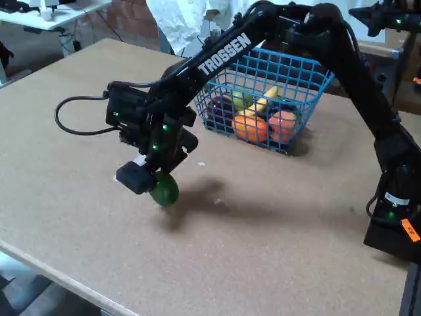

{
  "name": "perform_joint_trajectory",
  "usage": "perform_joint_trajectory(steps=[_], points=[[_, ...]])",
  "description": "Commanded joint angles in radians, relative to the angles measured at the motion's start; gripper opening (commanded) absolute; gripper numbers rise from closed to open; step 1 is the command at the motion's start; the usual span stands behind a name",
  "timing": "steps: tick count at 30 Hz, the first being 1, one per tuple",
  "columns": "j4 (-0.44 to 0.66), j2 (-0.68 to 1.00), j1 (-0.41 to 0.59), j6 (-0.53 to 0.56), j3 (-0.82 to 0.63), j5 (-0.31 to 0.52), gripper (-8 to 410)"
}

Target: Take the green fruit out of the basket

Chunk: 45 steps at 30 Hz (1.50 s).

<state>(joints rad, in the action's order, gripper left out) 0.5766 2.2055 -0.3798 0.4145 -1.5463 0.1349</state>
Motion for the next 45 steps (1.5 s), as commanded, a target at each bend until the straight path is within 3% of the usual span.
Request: perform_joint_trajectory(steps=[1,16,45], points=[[0.000,-0.001,0.000,0.000,0.001,0.004,195],[0.002,-0.001,0.000,0.008,0.001,0.004,301],[0.026,-0.062,-0.002,0.005,-0.006,0.029,306]])
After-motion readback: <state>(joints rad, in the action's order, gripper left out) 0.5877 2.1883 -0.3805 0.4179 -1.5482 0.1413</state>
